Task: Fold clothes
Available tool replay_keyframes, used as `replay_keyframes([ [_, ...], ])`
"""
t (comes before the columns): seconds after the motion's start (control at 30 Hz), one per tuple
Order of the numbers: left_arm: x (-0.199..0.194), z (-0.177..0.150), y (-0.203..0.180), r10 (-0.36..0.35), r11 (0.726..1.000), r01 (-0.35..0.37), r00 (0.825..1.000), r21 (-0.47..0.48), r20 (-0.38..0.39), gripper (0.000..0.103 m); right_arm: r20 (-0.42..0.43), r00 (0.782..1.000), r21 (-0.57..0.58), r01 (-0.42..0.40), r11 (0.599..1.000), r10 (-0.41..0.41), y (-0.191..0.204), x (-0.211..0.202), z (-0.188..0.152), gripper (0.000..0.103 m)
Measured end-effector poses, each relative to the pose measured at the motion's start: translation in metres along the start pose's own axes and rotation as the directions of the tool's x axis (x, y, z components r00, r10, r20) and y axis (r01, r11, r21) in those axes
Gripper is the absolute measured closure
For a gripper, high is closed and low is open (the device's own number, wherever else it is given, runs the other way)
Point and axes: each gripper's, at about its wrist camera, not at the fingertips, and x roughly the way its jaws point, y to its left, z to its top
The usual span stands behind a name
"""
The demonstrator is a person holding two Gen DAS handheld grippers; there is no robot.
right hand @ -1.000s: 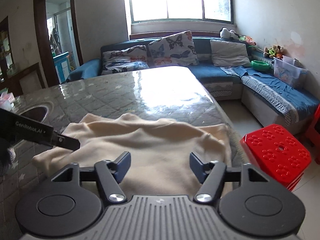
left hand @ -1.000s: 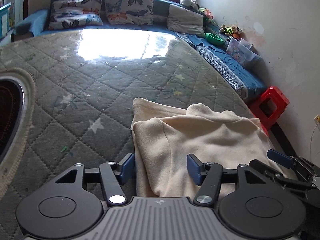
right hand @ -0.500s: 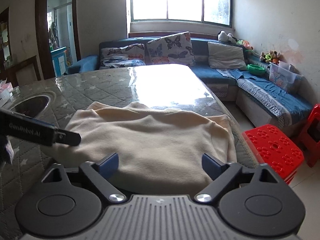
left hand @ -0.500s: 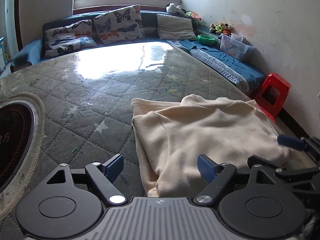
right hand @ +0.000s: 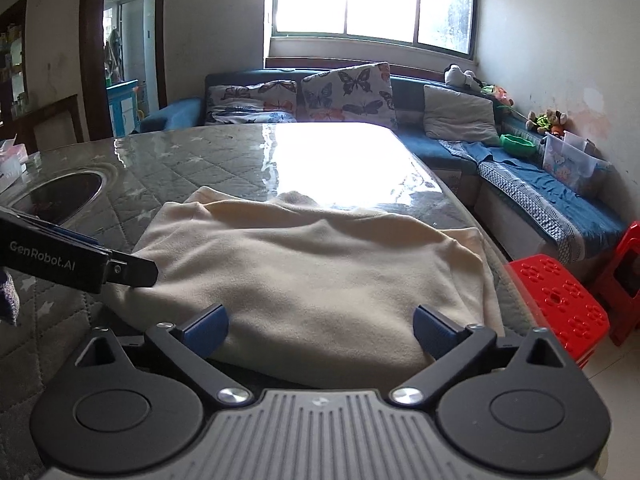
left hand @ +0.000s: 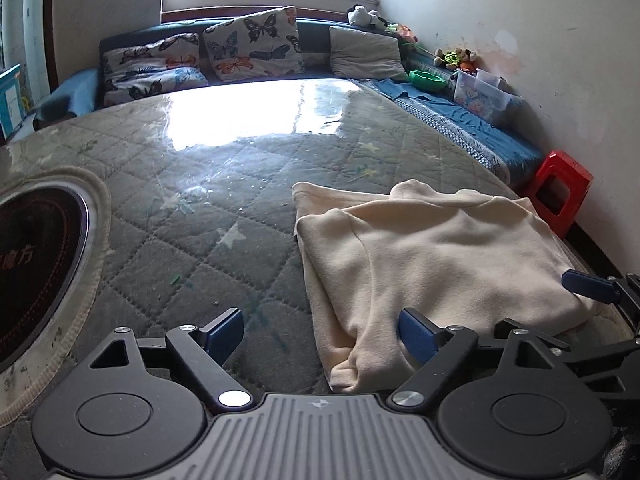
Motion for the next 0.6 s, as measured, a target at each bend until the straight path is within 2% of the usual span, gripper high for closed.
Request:
replay_keyframes([
  [0.17,0.002,0.001,0.006,0.002,1.000,-0.002,1.000,-0.016,-0.006,0.013,0.029,0.999,-0.016,-0.018,1.000,0.018,-0.003,-0.004,0.017,0.002],
  [0.4,0.001,0.000,0.007,-0.006,1.000,0.006,1.000,-0.019,-0.001,0.013,-0.023,0.998,0.017,-0.058,0.998,0.058,-0.017,0.032,0.044,0.005],
  [0.6,0.002,0.000,0.010,-0.012,1.000,0.012,1.000,-0.022,-0.009,0.012,-0.066,0.997,0.067,-0.033,0.997,0.038,-0.027,0.069,0.065,0.008],
])
